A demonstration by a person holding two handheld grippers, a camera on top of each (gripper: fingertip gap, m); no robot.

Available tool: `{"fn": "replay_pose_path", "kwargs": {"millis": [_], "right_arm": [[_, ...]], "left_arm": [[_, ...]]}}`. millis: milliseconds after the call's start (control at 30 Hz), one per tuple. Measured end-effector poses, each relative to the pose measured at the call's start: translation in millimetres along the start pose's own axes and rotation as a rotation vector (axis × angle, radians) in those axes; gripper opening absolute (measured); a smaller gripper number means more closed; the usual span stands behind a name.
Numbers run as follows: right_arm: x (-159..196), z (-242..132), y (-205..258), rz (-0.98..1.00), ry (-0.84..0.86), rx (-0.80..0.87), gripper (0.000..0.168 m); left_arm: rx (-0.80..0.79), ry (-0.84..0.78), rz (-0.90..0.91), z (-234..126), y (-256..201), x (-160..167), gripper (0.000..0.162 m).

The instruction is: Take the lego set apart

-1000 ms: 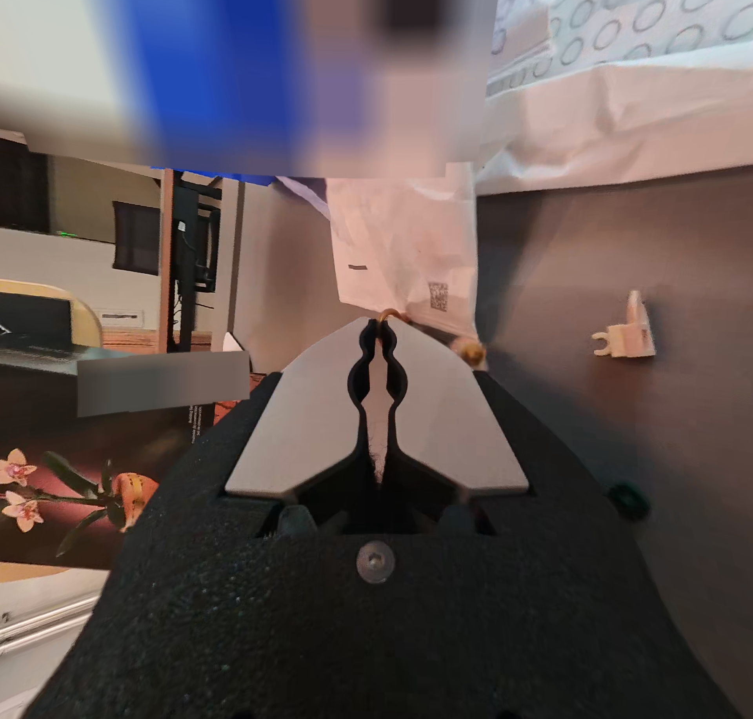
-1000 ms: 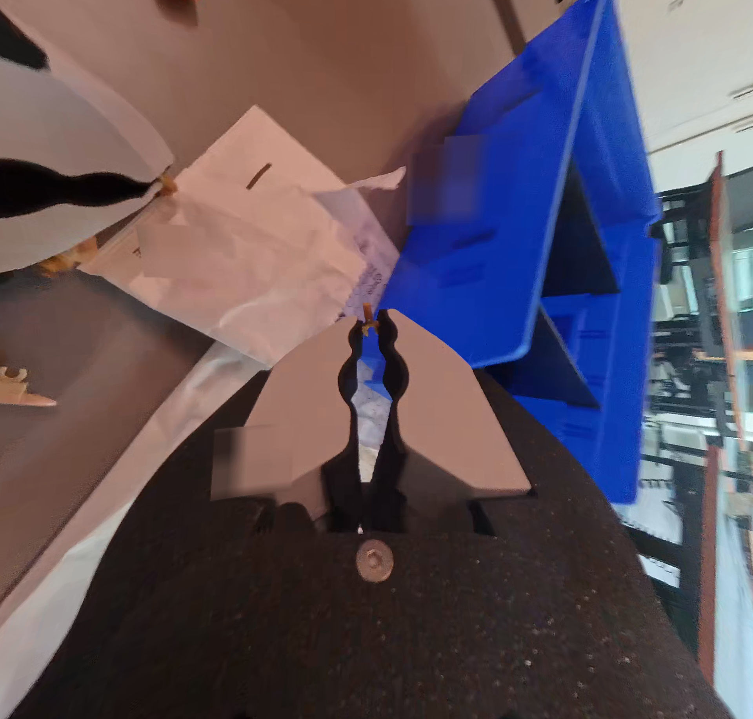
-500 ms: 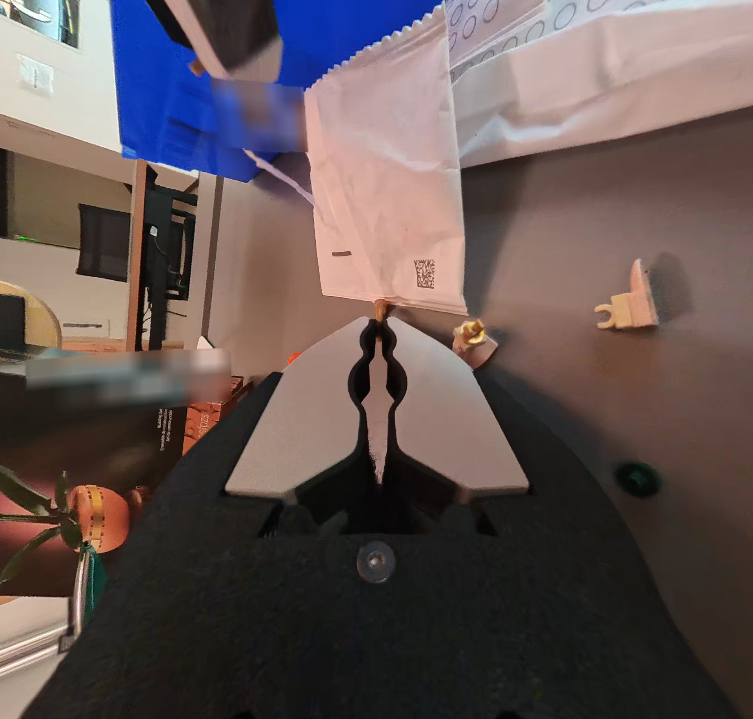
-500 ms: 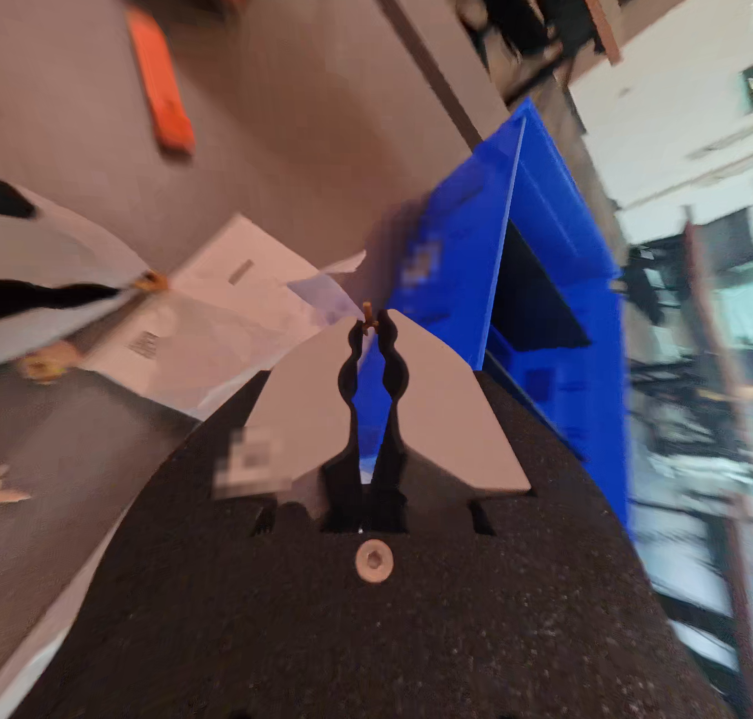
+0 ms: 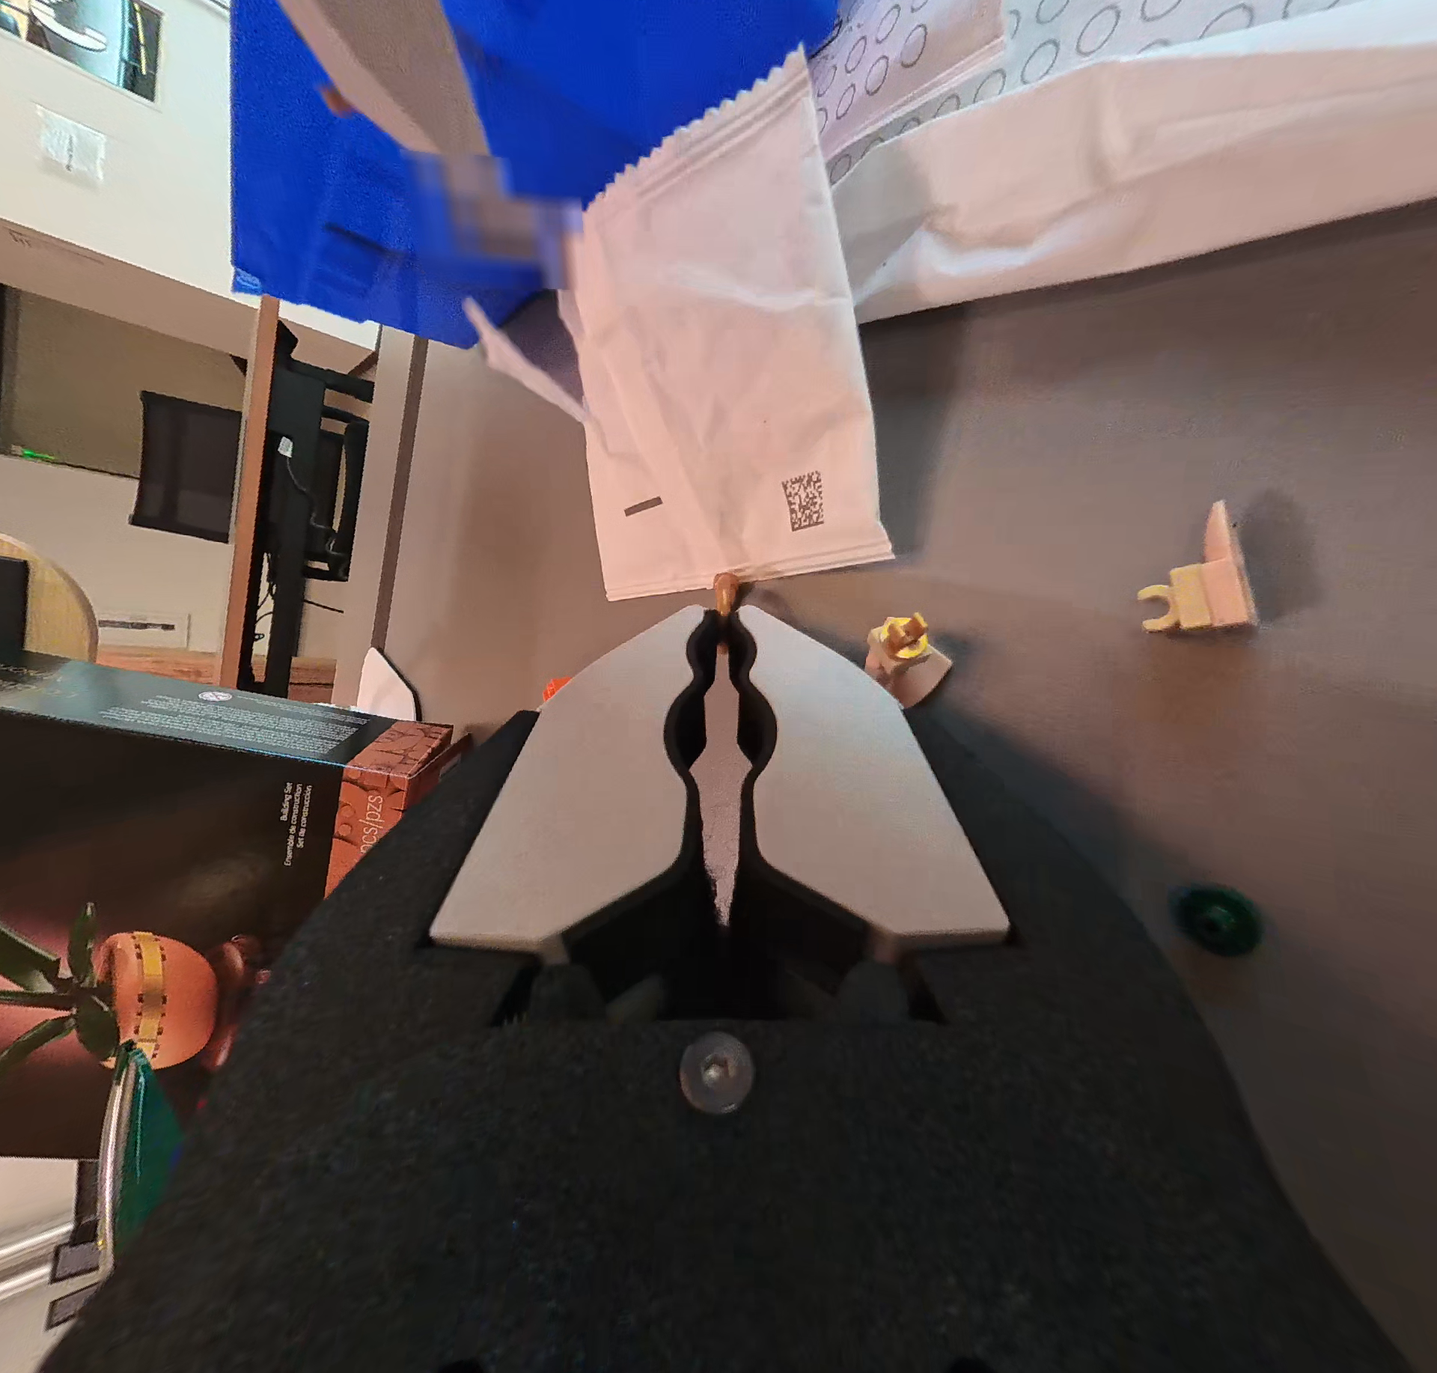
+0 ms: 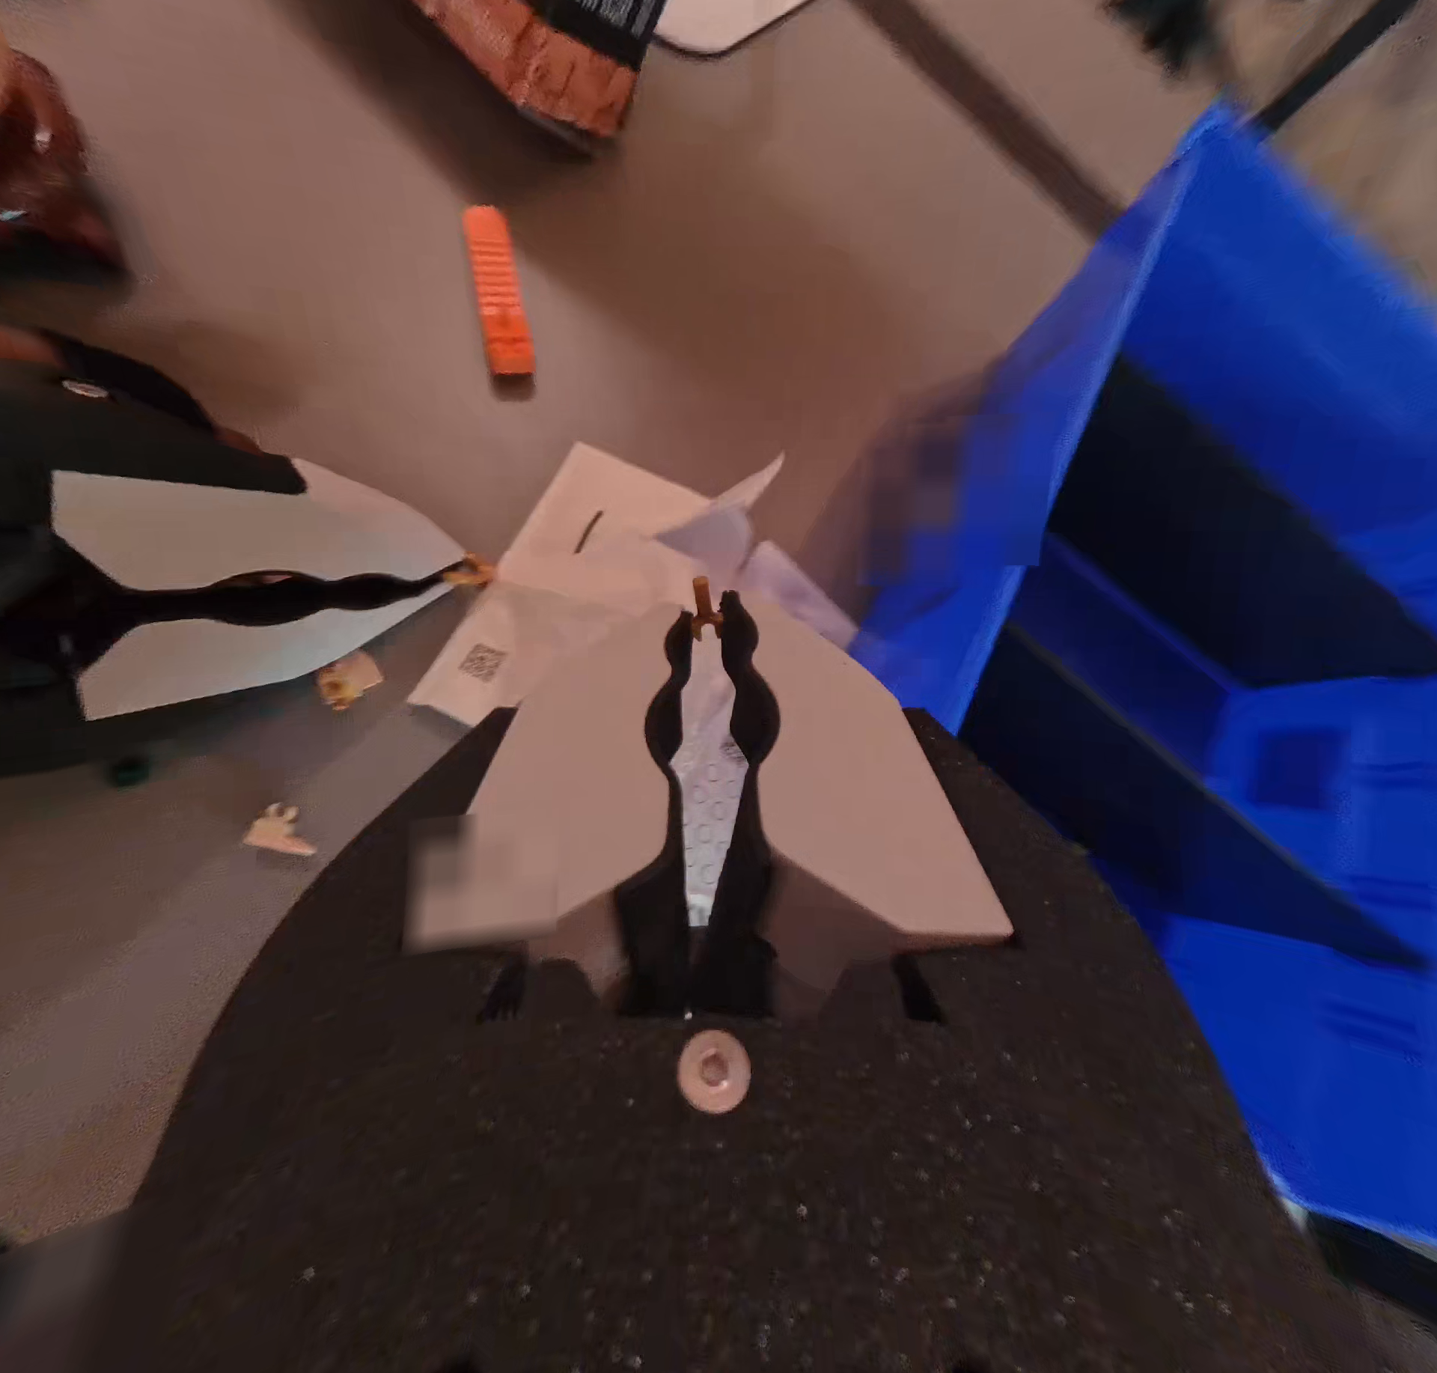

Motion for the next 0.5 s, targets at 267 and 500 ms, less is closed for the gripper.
{"fn": "replay_pose_path", "kwargs": {"millis": [267, 500], "right_arm": [[-11, 40, -11, -0.525, 0.44, 0.111, 0.007], [7, 69, 1, -0.765, 0.848, -0.327, 0.006]], "left_arm": [[-0.034, 0.031, 0.053, -1, -1, -1, 0.002], [-0.046, 0.036, 0.073, -1, -2, -1, 0.002]]}}
Point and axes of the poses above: each gripper's, where its closed fingertips meet, z out along the fingers, x out of its underside, y = z × x across the jaws, the point moved 2 cm from there along -z, back along the fingers, and after that the axes turned 15 degrees about x, right-handed, at the moved point
